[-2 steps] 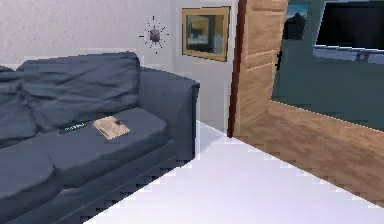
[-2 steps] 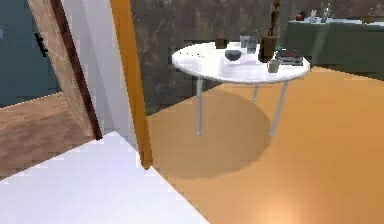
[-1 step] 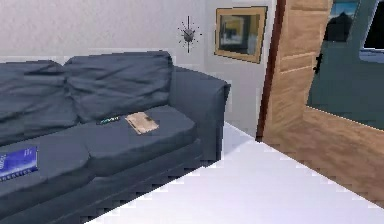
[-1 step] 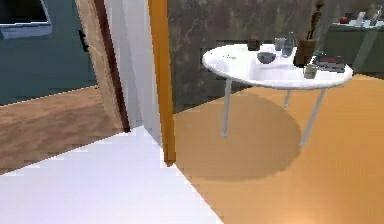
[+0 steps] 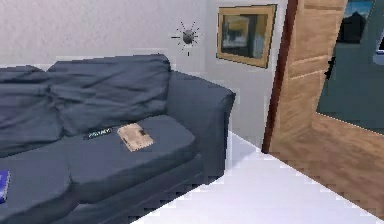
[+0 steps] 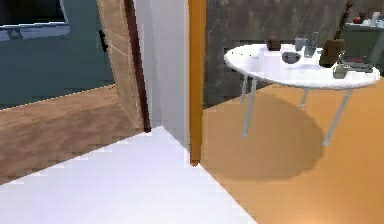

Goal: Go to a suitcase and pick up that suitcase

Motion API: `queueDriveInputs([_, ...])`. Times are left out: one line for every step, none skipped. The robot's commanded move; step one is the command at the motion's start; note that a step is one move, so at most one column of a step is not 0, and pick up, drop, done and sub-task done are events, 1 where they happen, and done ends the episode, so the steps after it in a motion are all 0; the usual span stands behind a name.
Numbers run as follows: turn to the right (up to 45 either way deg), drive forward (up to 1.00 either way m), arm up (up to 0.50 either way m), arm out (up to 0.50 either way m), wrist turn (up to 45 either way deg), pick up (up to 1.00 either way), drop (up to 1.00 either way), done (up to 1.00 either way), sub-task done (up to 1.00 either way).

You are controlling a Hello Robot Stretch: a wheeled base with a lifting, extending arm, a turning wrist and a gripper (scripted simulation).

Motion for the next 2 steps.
queueDriveInputs([-45.0, 0.0, 0.0, 0.0, 0.0, 0.0, 0.0, 0.0, 0.0])
queueDriveInputs([-45.0, 0.0, 0.0, 0.0, 0.0, 0.0, 0.0, 0.0, 0.0])
